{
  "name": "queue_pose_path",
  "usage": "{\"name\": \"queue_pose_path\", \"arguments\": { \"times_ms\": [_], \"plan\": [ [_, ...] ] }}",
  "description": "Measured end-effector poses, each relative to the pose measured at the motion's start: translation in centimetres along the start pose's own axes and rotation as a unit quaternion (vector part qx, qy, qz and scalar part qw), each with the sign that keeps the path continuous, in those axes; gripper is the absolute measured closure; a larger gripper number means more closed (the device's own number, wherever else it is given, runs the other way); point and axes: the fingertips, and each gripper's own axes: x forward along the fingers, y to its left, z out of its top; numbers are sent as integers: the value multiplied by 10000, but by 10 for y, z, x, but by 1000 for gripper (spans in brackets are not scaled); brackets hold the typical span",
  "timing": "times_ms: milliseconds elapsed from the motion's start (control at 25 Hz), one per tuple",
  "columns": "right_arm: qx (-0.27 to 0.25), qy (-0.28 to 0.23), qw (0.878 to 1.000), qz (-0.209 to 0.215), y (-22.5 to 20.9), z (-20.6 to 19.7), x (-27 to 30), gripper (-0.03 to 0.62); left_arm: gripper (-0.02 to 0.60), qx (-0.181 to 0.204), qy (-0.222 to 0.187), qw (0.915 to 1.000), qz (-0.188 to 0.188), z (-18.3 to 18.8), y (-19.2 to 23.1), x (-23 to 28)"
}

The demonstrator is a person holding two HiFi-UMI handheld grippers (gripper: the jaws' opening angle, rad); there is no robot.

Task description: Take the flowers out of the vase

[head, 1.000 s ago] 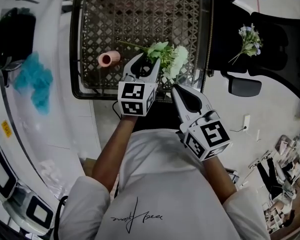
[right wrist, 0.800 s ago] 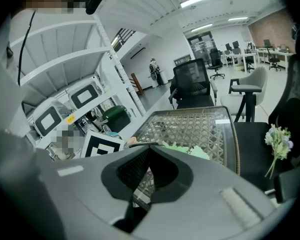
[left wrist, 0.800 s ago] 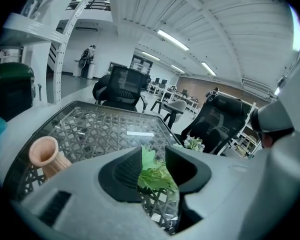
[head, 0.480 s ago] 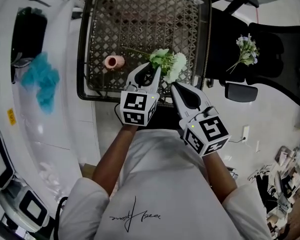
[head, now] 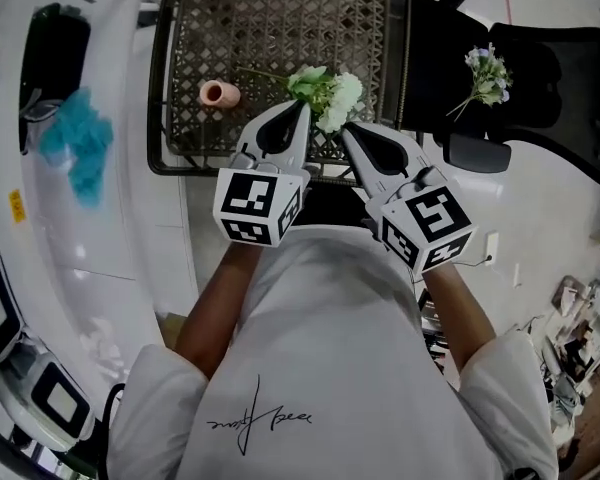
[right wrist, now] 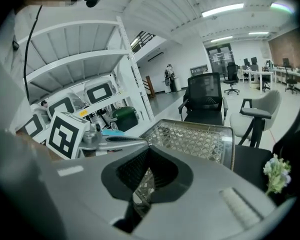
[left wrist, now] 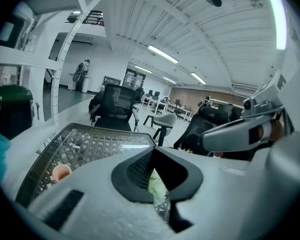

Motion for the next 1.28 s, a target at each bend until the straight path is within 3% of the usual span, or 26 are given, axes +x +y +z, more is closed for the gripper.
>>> {"name": "queue_pose_path", "arguments": {
  "times_ms": [760,1280],
  "plan": [
    [-286,3,9975,652,32,6,-26,589,583,236,-239,9994,9,20,-37,-57],
    [-379,78,9952,893,42,4,-26,589,583,188,-325,9991,210,22,-31,-69]
  ]
}}
